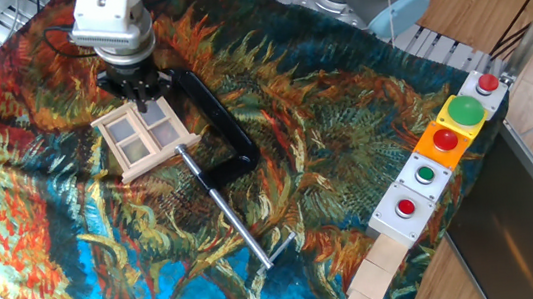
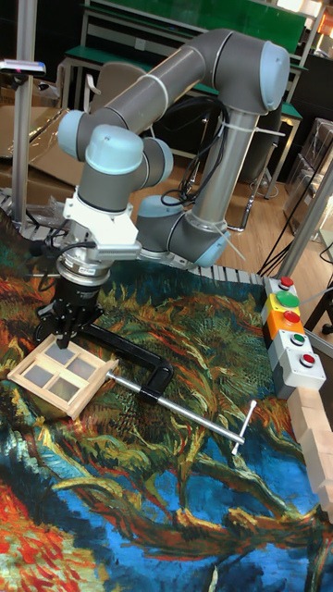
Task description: Open a sliding window
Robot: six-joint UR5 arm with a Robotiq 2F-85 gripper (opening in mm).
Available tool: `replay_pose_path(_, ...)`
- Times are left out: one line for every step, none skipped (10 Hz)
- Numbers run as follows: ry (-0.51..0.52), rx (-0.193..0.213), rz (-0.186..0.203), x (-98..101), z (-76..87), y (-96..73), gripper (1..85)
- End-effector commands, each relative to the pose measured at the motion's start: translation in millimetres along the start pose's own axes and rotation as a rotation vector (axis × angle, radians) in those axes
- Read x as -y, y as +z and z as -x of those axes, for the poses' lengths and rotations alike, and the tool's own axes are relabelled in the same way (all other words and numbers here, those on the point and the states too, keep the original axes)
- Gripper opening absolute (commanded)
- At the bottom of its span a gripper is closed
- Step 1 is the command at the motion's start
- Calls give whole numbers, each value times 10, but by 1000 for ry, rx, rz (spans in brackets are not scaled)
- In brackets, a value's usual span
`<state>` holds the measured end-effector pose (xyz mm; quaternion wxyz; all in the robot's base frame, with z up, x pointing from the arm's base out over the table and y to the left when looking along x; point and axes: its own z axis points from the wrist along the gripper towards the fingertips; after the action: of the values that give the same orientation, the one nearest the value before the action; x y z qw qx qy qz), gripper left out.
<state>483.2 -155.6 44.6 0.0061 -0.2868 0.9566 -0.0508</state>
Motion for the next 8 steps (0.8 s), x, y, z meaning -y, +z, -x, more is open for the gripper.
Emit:
replay_pose_path(3,17,7,-68,-20,57,13)
replay_pose_path(-11,14,1,-68,-32,88,13)
replay_pose_path(-21,11,8,-83,-26,105,13)
replay_pose_path(-27,17,14,-109,10,108,13)
replay_pose_path(-27,15,19,-131,22,104,13)
replay_pose_path(-47,6,12,-115,2,101,13)
replay_pose_path(-104,-6,-12,-48,-29,101,13)
replay_pose_path(-147,-14,-20,-28,-50,99,13)
